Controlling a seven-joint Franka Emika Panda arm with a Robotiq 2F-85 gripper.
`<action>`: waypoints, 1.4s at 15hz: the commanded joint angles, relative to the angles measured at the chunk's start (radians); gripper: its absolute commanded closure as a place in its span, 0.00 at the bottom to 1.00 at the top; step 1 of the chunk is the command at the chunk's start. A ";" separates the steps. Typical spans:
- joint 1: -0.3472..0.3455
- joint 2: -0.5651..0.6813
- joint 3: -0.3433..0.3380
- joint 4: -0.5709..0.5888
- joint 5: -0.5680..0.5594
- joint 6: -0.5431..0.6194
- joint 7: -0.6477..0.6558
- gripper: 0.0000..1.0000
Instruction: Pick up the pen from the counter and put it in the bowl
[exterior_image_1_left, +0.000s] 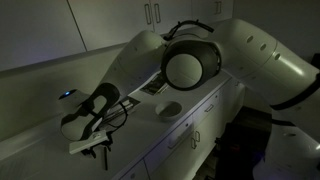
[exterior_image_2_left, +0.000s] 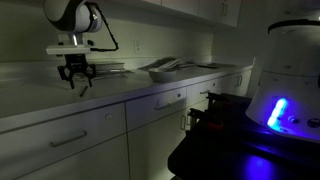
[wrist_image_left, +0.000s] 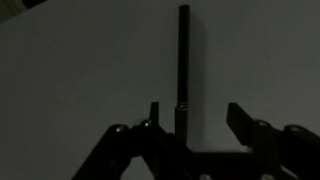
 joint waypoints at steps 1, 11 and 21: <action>0.017 0.049 -0.021 0.087 0.030 -0.059 0.018 0.57; 0.024 -0.005 -0.036 0.030 0.017 0.019 -0.002 0.96; -0.014 -0.401 -0.203 -0.498 -0.036 0.238 0.075 0.96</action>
